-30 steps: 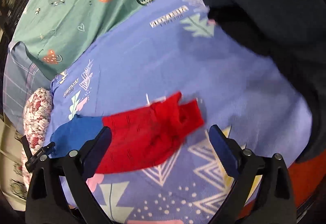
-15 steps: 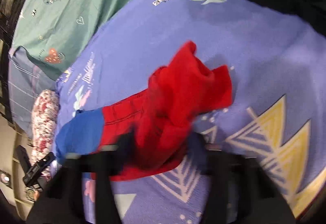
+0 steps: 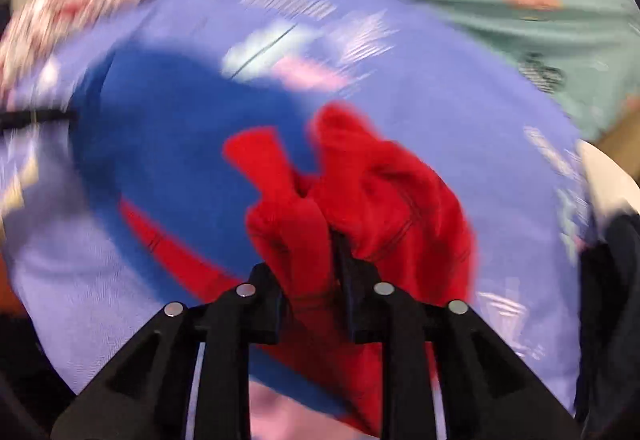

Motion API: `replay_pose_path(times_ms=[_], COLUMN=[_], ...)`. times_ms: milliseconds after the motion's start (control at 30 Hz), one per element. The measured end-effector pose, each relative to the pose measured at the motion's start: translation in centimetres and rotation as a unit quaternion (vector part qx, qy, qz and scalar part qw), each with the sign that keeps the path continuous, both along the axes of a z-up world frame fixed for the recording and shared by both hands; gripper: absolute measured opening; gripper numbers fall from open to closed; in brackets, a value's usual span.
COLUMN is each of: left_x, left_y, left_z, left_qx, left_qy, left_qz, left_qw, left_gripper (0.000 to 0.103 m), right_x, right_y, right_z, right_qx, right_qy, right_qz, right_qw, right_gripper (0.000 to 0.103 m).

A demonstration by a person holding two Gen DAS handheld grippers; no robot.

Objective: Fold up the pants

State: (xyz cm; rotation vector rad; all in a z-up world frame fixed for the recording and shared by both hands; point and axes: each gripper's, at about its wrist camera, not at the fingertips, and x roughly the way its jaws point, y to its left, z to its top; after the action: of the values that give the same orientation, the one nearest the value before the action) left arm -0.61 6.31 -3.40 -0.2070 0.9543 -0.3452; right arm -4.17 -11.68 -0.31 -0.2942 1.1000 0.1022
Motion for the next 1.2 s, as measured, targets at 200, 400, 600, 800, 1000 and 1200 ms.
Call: replay_pose_path(times_ms=[200,400,600,800,1000,1200], left_x=[0.5,0.6,-0.1,-0.7,-0.4,-0.9], left_y=[1.5,1.1,0.6,0.9,1.1,0.3], left_z=[-0.3,-0.7,-0.8,-0.9,-0.9,-0.8], left_qx=[-0.008,-0.011,-0.005,-0.007,-0.019,-0.017], left_qy=[0.003,0.010,0.011,0.009,0.016,0.015], left_qz=[0.015,0.009,0.006,0.006,0.009,0.001], left_qw=[0.9998,0.9998,0.9999,0.9999,0.9997,0.9997], left_gripper=[0.101,0.101,0.101,0.101,0.101,0.101], right_x=[-2.1,-3.4,1.7,3.9,1.4,1.4], right_y=[-0.5,-4.5,-3.8,-5.7,-6.5,-0.3], right_z=[2.3,5.8,3.5,1.5,9.5,4.7], right_qx=[0.039,0.146,0.165,0.177,0.213,0.132], right_qy=[-0.009,-0.018,0.002,0.021,-0.020,0.069], right_qz=[0.040,0.015,-0.013,-0.050,0.006,0.062], right_qw=[0.998,0.989,0.986,0.983,0.977,0.987], right_gripper=[0.041,0.041,0.041,0.011,0.011,0.011])
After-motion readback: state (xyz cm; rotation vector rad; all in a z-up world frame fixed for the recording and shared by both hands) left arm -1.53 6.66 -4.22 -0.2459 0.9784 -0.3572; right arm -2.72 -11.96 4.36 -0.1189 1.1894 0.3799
